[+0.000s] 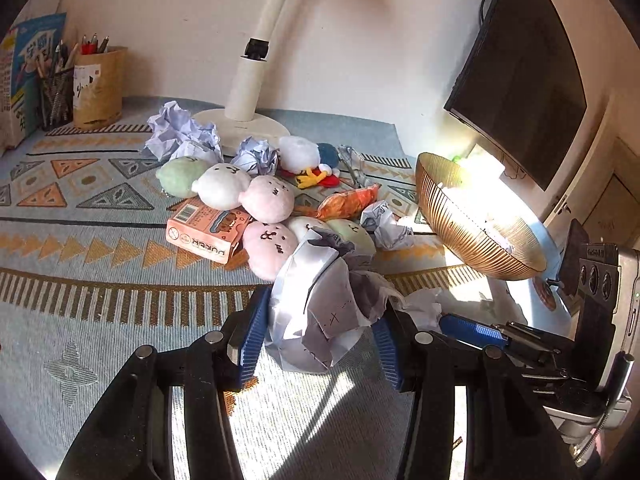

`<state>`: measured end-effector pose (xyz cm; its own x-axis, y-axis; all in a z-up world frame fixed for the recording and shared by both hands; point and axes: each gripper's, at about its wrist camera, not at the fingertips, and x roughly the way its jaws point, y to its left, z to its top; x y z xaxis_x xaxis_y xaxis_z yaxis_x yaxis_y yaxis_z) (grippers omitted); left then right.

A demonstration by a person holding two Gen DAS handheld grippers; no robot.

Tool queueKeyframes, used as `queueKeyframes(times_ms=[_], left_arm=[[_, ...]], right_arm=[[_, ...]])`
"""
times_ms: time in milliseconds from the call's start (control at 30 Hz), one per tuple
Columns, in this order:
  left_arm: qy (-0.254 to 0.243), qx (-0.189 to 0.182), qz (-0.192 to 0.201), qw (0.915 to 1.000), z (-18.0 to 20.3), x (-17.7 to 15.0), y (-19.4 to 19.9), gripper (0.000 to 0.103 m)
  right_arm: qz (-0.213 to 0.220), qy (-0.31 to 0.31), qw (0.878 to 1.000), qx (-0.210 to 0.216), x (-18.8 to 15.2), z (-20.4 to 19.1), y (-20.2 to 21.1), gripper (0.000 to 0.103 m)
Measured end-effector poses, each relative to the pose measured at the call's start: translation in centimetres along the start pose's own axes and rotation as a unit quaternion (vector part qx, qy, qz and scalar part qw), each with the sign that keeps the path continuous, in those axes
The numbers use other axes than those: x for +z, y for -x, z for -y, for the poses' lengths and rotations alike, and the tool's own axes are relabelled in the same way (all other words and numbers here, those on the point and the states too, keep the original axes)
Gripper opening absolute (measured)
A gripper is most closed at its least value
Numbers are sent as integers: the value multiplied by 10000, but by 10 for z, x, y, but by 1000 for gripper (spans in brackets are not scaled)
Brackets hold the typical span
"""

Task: Organize objects
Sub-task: 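Carry the lined paper ball to the gold bowl and open the right gripper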

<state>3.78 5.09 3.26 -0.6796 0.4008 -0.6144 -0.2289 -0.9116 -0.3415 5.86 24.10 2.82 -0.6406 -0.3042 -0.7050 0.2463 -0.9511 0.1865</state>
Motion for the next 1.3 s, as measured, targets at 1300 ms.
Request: queueKeyframes(times_ms=[1300], left_arm=[[-21,546,99,9985,3,-5,-6,50]], right_arm=[[-161,-147,9981,-584,23,-10,-32,59]])
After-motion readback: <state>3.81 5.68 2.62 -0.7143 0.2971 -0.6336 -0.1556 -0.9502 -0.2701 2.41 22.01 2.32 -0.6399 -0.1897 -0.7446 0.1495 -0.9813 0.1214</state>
